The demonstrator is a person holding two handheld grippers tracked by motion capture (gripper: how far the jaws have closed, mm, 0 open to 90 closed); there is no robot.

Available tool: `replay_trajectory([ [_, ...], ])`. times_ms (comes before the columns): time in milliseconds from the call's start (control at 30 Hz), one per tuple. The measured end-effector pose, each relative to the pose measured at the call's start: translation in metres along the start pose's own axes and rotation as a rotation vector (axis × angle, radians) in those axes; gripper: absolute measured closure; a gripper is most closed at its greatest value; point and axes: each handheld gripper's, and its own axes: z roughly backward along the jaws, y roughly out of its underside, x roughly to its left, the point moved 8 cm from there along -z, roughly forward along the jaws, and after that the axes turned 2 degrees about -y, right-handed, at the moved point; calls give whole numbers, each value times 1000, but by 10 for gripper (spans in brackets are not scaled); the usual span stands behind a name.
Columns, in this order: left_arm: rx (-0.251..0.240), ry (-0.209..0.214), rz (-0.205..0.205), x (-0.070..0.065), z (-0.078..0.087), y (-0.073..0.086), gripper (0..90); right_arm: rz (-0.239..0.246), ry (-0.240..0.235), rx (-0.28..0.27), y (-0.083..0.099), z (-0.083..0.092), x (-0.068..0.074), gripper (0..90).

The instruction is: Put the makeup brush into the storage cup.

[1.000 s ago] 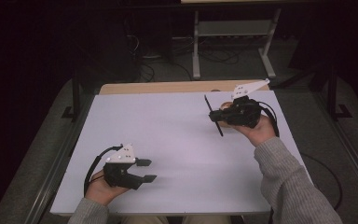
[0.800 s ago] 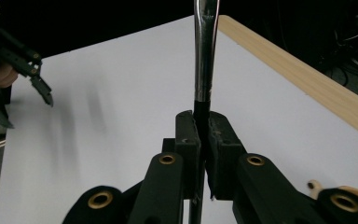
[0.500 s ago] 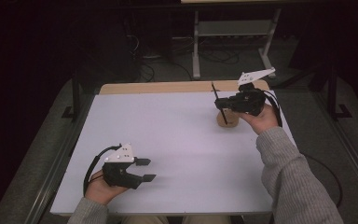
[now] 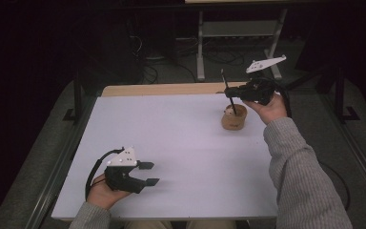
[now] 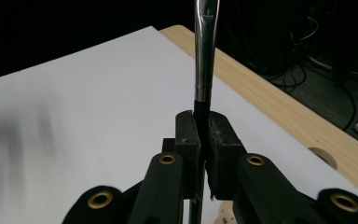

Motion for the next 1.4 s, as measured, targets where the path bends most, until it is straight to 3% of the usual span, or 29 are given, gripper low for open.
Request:
replay_trajectory([
  [267, -5, -6, 5, 2, 2, 1, 420, -16, 26, -14, -11, -2, -17, 835],
  [467, -9, -8, 6, 2, 3, 1, 420, -44, 30, -18, -7, -7, -27, 835],
  [1400, -8, -5, 6, 2, 2, 1, 417, -103, 66, -20, 3, -6, -49, 834],
])
